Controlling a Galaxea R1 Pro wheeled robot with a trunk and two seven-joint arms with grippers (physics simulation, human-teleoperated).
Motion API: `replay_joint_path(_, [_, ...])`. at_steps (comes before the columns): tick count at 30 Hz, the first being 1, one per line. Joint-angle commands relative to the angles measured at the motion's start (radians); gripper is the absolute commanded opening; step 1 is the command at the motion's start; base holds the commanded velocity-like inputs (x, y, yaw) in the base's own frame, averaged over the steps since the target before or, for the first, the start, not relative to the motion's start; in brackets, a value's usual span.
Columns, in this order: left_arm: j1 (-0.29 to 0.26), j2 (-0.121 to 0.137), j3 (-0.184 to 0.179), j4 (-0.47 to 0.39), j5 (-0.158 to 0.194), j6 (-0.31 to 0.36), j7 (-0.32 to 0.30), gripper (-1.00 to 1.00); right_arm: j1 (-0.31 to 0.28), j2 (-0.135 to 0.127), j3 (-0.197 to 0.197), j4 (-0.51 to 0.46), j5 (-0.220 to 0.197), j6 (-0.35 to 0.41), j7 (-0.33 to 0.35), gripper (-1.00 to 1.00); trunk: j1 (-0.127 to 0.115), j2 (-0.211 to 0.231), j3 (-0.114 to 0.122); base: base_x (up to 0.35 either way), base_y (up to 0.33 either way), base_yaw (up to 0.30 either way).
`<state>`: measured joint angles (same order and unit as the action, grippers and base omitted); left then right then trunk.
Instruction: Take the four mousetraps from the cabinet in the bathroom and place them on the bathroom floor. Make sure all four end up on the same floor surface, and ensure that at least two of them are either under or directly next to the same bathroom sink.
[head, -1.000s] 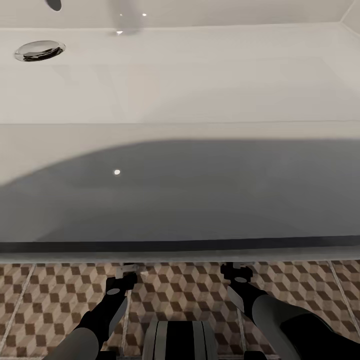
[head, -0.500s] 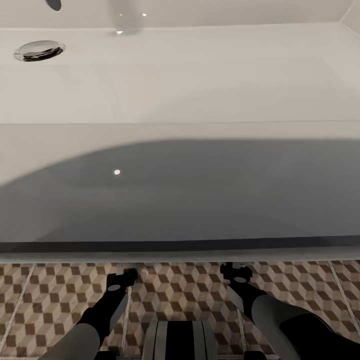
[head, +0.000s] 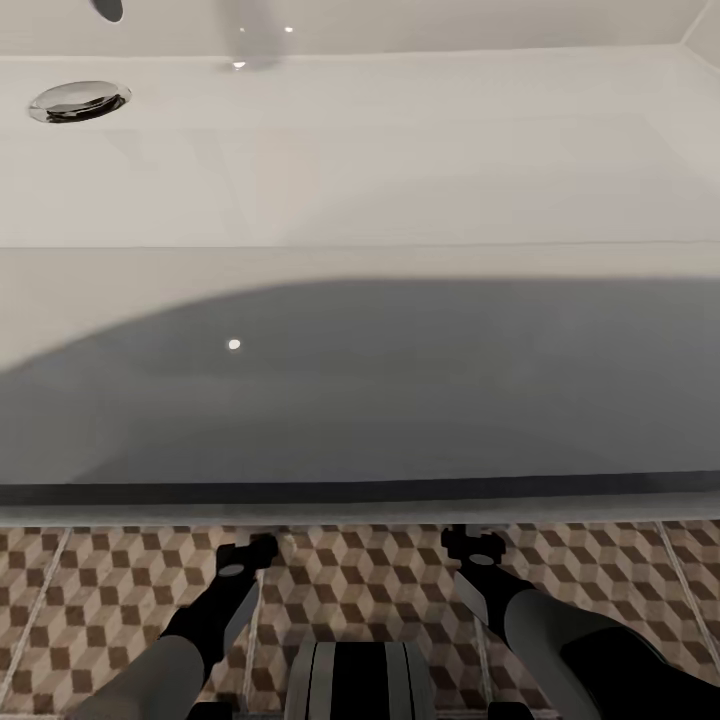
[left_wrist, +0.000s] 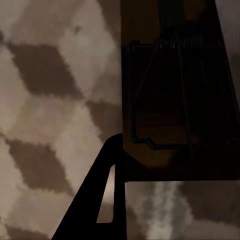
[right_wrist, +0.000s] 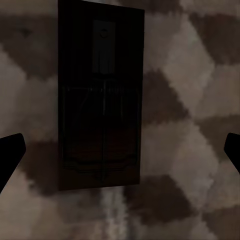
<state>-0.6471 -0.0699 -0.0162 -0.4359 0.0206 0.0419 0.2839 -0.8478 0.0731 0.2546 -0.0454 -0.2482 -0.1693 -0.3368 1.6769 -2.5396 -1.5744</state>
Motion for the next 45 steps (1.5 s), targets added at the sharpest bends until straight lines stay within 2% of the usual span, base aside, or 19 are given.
replay_joint_path(1, [-0.006, -0.001, -0.002, 0.010, 0.003, 0.004, 0.004, -1.00, 0.000, -0.001, 0.008, 0.001, -0.010, -0.004, -0.002, 1.00, 0.000, 0.000, -0.001, 0.000, 0.000, 0.000])
replay_joint_path(22, [-0.024, -0.004, -0.002, 0.051, 0.005, 0.014, 0.003, -1.00, 0.000, -0.001, 0.009, 0.001, -0.010, -0.004, -0.002, 1.00, 0.000, 0.000, -0.001, 0.000, 0.000, 0.000])
replay_joint_path(32, [-0.059, -0.004, -0.004, 0.117, 0.003, 0.009, 0.003, -1.00, 0.000, -0.001, 0.008, 0.001, -0.010, -0.004, -0.002, 1.00, 0.000, 0.000, -0.001, 0.000, 0.000, 0.000])
replay_joint_path(33, [-0.060, -0.004, -0.004, 0.118, 0.003, 0.008, 0.003, 1.00, -0.001, -0.001, 0.008, 0.001, -0.010, -0.004, -0.002, 1.00, 0.000, 0.000, -0.001, 0.000, 0.000, 0.000])
replay_joint_path(45, [-0.062, -0.004, -0.003, 0.121, 0.001, 0.000, 0.003, 1.00, 0.000, -0.002, 0.008, 0.001, -0.010, -0.004, -0.002, 1.00, 0.000, 0.000, -0.001, 0.000, 0.000, 0.000])
